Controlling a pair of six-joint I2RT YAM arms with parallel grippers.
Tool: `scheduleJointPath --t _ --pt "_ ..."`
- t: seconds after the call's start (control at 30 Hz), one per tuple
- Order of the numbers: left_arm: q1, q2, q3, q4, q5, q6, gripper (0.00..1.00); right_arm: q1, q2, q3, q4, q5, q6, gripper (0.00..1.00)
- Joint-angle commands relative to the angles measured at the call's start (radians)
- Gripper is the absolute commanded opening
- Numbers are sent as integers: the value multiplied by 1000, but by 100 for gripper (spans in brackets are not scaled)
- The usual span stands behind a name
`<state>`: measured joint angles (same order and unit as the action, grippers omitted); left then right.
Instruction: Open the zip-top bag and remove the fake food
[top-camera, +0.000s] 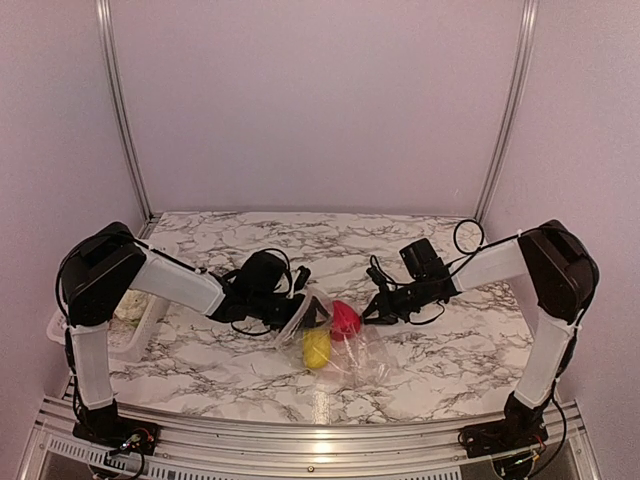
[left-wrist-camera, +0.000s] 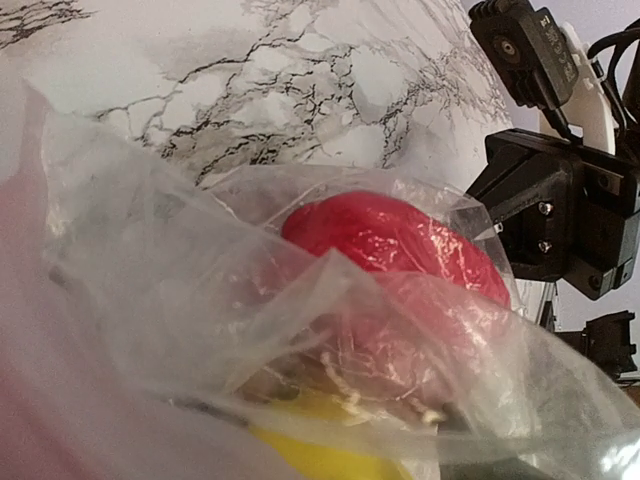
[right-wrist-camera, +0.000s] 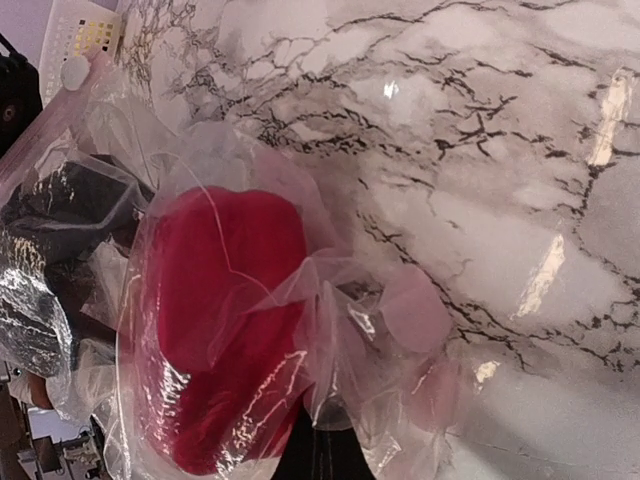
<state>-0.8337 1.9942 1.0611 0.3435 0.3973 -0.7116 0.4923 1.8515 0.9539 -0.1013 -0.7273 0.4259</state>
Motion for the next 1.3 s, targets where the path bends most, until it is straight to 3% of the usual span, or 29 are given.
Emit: scheduleJointPath --t 0.0,0.13,0.43,0.7,0.87,1.03,1.27 --pt "-13 -21 -28 -234 -76 132 77 14 -9 -6 -5 36 9 0" --pt "-12 -78 -38 -337 -94 195 87 12 -20 -14 -11 57 10 0" --pt "-52 -92 38 -581 -197 288 84 9 -32 -36 2 69 22 0" --pt "-134 -6 217 -730 -249 338 96 8 -35 -38 0 71 22 0" --pt "-133 -83 160 -685 -253 324 99 7 -41 -39 -3 74 22 0" --pt "-125 -159 98 -671 -184 410 99 4 -43 -43 -7 74 17 0" --pt "-119 -310 -67 -466 -78 570 99 3 -42 -44 -11 67 8 0"
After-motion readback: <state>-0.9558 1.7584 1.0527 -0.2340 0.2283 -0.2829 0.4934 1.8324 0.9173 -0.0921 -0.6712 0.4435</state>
